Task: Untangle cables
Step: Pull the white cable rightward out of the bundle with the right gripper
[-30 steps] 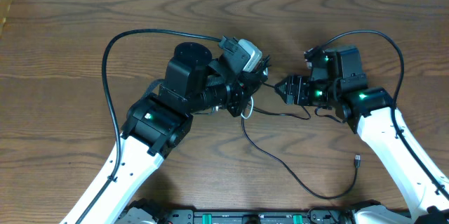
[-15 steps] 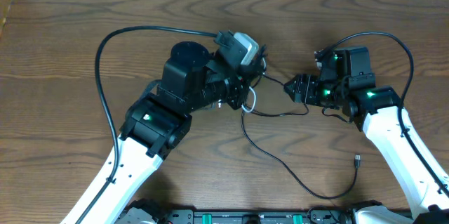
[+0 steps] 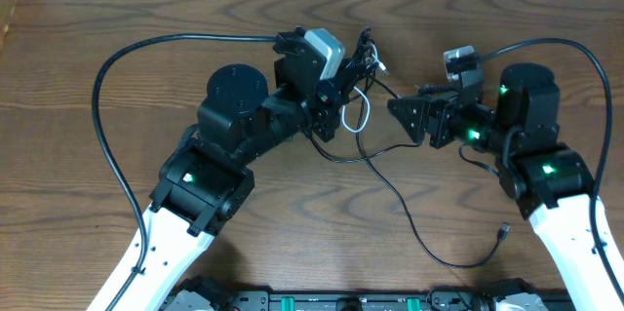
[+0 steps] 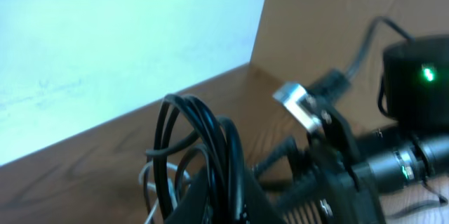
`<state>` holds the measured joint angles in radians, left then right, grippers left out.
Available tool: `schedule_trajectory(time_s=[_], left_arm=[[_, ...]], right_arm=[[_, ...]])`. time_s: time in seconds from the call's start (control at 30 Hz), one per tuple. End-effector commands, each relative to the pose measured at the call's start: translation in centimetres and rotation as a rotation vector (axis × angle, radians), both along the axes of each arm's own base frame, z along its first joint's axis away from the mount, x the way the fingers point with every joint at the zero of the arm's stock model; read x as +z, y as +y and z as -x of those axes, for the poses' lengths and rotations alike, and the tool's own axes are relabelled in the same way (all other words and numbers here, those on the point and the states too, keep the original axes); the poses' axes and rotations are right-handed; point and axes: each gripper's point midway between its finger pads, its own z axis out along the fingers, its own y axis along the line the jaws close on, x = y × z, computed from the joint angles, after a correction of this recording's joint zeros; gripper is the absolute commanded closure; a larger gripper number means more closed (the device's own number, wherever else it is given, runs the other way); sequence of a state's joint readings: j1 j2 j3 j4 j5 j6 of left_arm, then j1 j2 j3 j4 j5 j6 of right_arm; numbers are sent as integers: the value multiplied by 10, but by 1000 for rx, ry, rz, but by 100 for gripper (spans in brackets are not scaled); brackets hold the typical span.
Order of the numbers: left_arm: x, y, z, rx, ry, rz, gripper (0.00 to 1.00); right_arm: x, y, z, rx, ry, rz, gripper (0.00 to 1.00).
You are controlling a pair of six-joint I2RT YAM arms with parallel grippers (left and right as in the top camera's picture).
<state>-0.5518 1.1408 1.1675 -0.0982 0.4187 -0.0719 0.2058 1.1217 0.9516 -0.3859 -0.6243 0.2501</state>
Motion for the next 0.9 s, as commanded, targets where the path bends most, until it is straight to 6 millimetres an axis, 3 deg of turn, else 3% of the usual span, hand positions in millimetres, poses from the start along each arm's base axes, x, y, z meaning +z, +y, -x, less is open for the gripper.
schedule_trajectory(time_s=[0.0,0.23,0.4,0.6,0.67,0.83,0.87], left_arm=[[36,3,0,24,17,155,92],[46,3,0,32,108,275,93],[42,1,-3,40,184,321,92],[36,-2,-9,55,319,404,92],[34,-3,-10,60,362,431,92],[33,-3,-11,61,367,432,93],[33,-3,-11,62,367,432,92]], right_arm=[[17,22,26,222,-160,20,25],[26,50,53,431,-288,14,25],[33,63,60,481,-338,8,21],[23,71,57,482,-341,53,25],[16,73,55,482,-323,60,34],[4,75,49,466,-242,45,92],[1,75,49,463,-224,44,99]])
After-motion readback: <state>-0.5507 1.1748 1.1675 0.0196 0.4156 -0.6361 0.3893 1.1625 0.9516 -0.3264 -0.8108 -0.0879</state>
